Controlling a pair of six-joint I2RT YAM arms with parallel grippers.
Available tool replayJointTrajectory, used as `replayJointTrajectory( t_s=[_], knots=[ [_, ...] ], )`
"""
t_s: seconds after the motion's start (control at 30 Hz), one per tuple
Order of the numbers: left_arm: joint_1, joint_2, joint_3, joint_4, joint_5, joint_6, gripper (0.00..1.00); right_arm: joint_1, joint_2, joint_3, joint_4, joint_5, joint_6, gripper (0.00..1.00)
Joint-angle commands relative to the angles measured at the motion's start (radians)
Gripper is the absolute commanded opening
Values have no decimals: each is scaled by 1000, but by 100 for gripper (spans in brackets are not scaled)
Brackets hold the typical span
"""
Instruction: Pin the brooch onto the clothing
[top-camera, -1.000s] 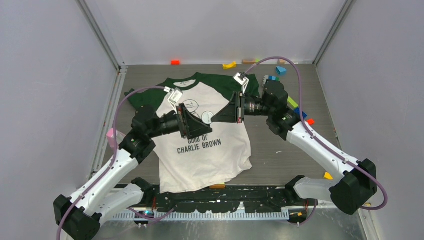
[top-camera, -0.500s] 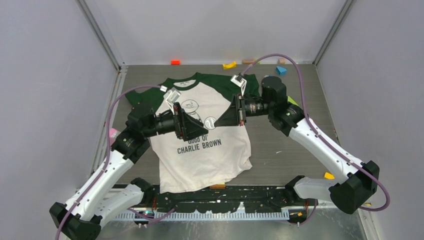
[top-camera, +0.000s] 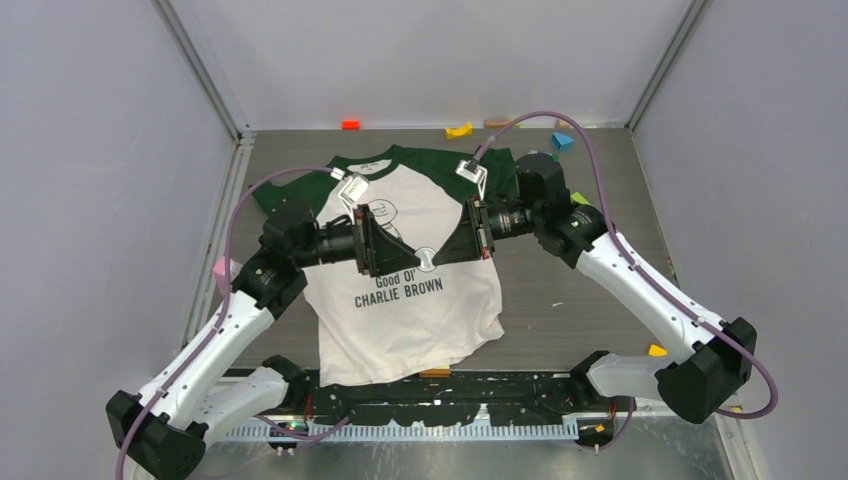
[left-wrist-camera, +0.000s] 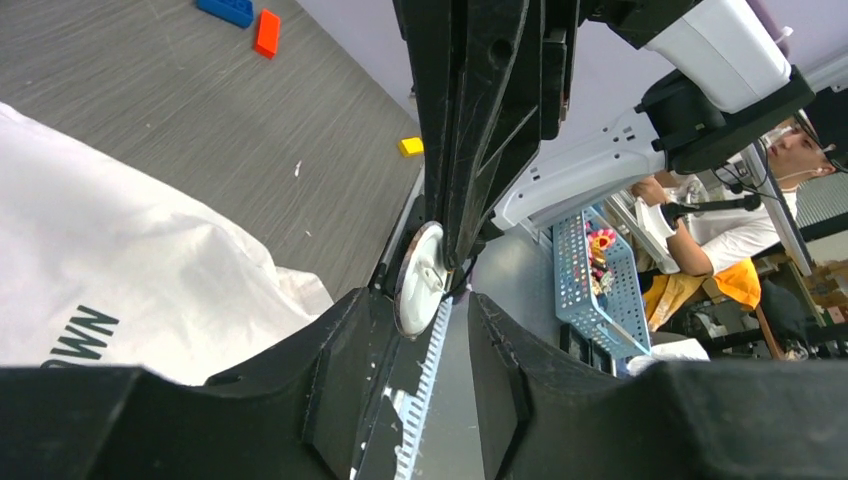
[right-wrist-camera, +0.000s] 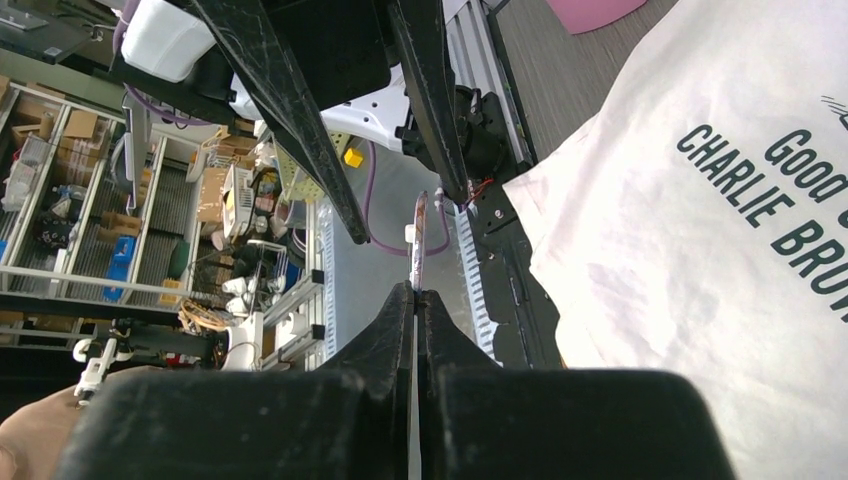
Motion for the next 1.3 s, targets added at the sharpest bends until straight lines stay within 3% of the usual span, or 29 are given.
replayJointTrajectory(
  t_s=[0.0,0.13,0.6,0.7,0.8,0.87,0.93,0.97,1.1,1.17,1.27],
  knots=[
    [6,16,2,101,69,-43,40,11,-6,54,-1,-35,-22,1],
    [6,18,0,106,67,-43,33,11,-14,50,0,-34,-23,0],
    [6,12,-23,61,72,-29,35,11,-23,54,7,-34,-26,1],
    [6,16,-24,67,73,-33,28,11,-22,54,6,-38,-25,1],
    [6,22,-24,76,86,-40,2,11,-22,55,7,-35,-25,1],
    [6,18,-27,76,77,-41,0,11,-23,59,10,-30,-23,1],
    [6,-1,-36,109,54,-47,0,11,-23,62,16,-32,-18,7],
    [6,-9,-41,115,42,-48,0,11,-24,61,27,-33,-9,16],
    [6,-32,-58,151,21,-69,0,11,-29,44,82,-47,34,36],
    [6,-38,-63,165,13,-77,0,11,-28,35,109,-58,54,43],
    [6,-48,-65,174,1,-78,0,11,-26,28,121,-60,63,44]
  ],
)
